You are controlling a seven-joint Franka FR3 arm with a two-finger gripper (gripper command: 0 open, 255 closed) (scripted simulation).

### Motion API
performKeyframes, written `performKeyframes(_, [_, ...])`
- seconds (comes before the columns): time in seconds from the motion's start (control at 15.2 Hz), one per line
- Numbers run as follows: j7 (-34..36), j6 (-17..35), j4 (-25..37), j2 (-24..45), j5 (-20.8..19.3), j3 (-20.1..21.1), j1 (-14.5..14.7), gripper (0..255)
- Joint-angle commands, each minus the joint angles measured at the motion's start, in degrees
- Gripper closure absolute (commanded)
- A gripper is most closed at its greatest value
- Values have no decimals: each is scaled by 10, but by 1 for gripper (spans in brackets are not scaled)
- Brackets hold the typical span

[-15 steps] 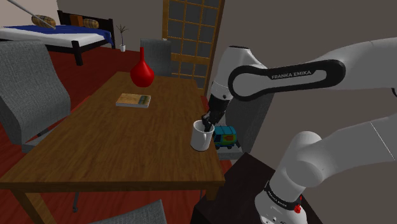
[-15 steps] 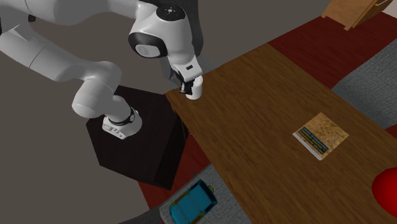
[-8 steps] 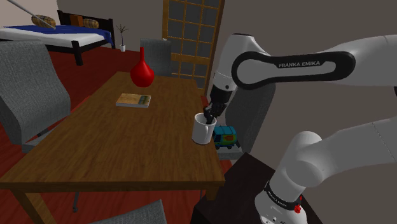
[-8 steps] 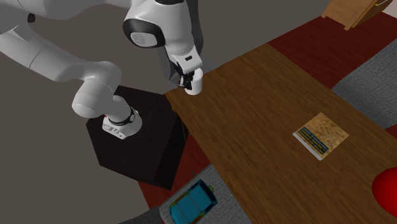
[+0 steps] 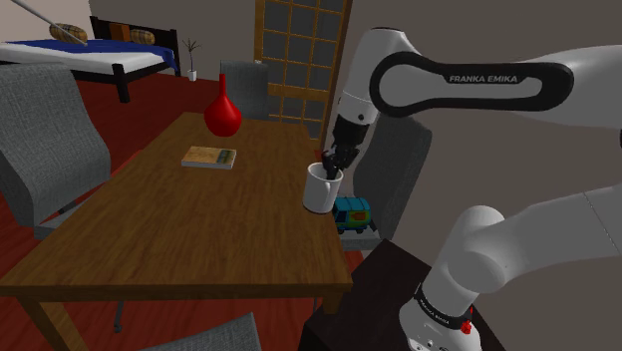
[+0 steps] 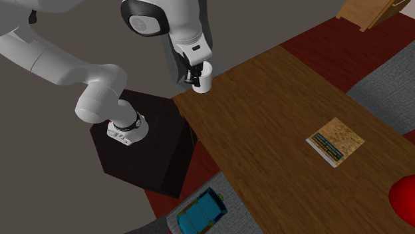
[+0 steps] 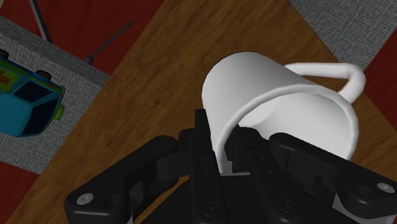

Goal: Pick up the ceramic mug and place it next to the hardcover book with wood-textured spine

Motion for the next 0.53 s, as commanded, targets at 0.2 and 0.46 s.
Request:
performKeyframes(0.2, [3,-38,40,2,-4,-3,-1,255])
performKeyframes(0.46, [2,-20,96,76,-11,0,-10,255])
